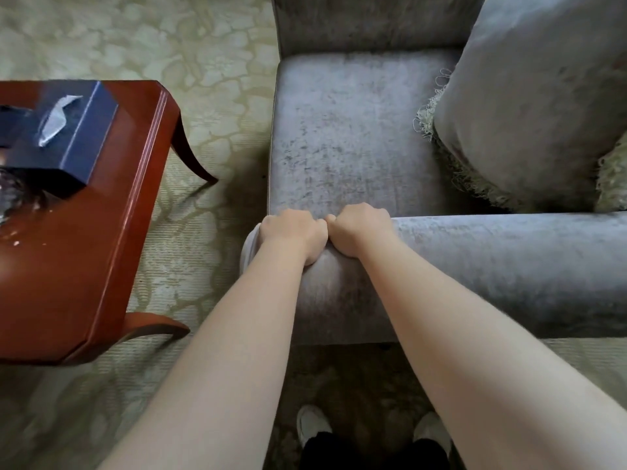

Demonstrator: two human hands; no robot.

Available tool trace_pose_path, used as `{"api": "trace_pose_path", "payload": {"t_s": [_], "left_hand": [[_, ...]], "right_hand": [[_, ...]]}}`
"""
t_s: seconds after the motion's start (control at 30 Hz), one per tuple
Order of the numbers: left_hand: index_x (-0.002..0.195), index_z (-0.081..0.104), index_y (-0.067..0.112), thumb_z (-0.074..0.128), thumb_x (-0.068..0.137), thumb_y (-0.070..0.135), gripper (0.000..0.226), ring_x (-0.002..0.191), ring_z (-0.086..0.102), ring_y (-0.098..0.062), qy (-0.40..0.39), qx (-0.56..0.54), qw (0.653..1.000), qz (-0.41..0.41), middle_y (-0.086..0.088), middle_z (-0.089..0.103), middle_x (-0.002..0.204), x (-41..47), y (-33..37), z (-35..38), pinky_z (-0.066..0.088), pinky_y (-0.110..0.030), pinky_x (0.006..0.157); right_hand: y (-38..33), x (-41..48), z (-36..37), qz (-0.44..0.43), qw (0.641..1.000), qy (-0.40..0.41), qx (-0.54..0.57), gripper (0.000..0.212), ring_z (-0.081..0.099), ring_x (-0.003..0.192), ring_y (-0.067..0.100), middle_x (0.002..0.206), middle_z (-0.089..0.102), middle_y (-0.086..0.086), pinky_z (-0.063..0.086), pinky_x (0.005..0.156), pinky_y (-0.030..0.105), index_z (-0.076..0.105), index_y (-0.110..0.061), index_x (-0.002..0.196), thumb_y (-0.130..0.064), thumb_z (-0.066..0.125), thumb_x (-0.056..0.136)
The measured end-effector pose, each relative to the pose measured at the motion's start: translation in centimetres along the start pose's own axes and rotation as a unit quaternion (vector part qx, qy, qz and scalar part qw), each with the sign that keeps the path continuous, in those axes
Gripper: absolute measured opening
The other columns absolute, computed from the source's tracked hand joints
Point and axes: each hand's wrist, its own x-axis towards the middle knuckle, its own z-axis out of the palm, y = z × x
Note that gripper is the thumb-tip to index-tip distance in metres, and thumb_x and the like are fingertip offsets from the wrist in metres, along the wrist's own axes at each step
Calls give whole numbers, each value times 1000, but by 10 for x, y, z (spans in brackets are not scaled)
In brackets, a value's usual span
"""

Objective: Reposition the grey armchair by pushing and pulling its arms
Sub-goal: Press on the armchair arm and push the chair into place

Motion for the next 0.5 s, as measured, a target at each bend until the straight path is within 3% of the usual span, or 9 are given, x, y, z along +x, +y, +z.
{"api": "trace_pose_path", "payload": {"t_s": [0.1, 0.27, 0.5], "left_hand": [[111, 58, 9, 23, 95, 35, 47, 109, 53, -35, 17, -2, 1000, 0, -15, 59, 119, -3, -3, 6, 35, -39, 89], [105, 61, 11, 25, 96, 40, 47, 105, 55, -32, 60, -9, 998, 4, -12, 61, 114, 3, -2, 11, 35, -41, 87], [102, 62, 11, 25, 96, 42, 48, 104, 55, -30, 77, -10, 997, 0, -10, 63, 112, 7, -3, 17, 34, -42, 89]], "right_hand": [[-2, -3, 3, 0, 1000, 5, 4, 35, 51, 83, 28, 102, 65, 15, 26, 76, 37, 53, -15, 82, -37, 27, 91], [-1, 4, 9, -9, 999, 53, 2, 42, 57, 96, 29, 104, 65, 11, 31, 80, 40, 63, -13, 91, -35, 28, 91], [-1, 8, 13, -14, 998, 68, -8, 42, 58, 92, 28, 99, 66, 10, 32, 79, 40, 63, -14, 85, -35, 27, 92]]}}
